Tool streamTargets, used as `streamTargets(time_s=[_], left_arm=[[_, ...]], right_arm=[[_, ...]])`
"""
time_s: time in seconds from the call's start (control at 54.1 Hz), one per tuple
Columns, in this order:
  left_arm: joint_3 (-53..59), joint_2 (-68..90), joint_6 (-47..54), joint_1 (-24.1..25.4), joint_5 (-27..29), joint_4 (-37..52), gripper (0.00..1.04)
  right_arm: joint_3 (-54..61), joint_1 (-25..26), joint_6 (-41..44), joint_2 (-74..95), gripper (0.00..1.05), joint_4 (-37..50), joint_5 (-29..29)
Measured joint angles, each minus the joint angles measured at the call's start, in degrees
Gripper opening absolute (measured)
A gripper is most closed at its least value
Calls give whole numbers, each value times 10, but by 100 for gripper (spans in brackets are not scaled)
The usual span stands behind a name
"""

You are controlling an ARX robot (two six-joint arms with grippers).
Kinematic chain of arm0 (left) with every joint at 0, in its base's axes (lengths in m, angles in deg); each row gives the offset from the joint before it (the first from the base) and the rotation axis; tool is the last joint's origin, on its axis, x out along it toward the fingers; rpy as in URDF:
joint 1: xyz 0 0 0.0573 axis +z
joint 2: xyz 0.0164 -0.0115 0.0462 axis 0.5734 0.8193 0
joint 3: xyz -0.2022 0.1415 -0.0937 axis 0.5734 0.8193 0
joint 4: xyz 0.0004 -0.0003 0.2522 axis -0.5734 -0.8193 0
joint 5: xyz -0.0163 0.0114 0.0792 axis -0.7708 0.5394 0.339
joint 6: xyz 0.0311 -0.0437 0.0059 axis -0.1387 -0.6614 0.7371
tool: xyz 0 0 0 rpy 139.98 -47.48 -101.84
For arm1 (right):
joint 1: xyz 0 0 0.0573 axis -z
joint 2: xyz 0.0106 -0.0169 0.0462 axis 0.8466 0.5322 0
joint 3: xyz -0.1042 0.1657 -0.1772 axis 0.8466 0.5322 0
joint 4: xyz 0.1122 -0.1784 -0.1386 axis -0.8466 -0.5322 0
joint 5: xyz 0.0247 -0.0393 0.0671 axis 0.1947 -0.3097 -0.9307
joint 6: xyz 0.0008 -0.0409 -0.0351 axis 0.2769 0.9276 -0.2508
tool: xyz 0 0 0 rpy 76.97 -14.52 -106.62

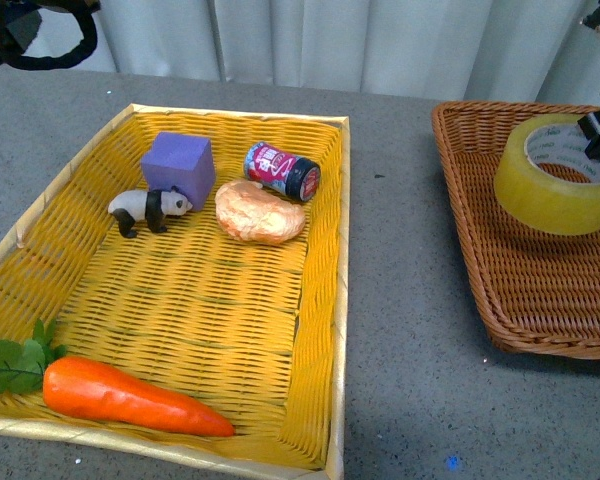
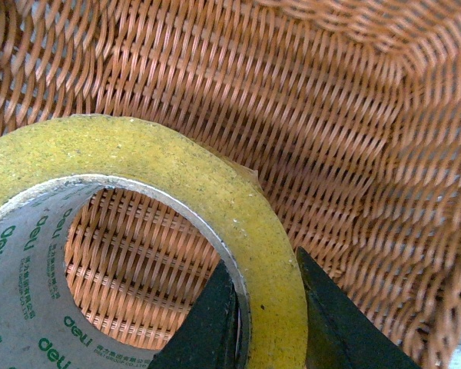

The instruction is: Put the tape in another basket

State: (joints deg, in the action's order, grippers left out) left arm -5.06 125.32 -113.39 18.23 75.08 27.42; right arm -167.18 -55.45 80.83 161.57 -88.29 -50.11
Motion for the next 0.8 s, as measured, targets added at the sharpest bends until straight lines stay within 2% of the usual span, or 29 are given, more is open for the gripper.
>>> streamTargets(time_s=[0.222, 0.259, 0.462, 0.499, 0.666, 0.721, 0.795], left_arm=[[10, -17, -3, 6, 11, 2, 98], [11, -17, -4, 6, 11, 1, 98], [11, -19, -6, 5, 12, -6, 98], [11, -21, -4, 5, 20, -9, 98], [15, -32, -4, 13, 27, -20, 98], [20, -42, -2, 17, 38, -20, 98], [24, -51, 1, 20, 40, -23, 98]], right_arm=[[24, 1, -17, 40, 16, 23, 14], [25, 1, -16, 40, 19, 24, 14], [40, 8, -17, 29, 51, 57, 19], [52, 10, -21, 17, 60, 78, 19], [94, 19, -36, -42, 83, 167, 42], [117, 25, -51, -84, 95, 200, 51], [145, 30, -59, -122, 97, 233, 52]])
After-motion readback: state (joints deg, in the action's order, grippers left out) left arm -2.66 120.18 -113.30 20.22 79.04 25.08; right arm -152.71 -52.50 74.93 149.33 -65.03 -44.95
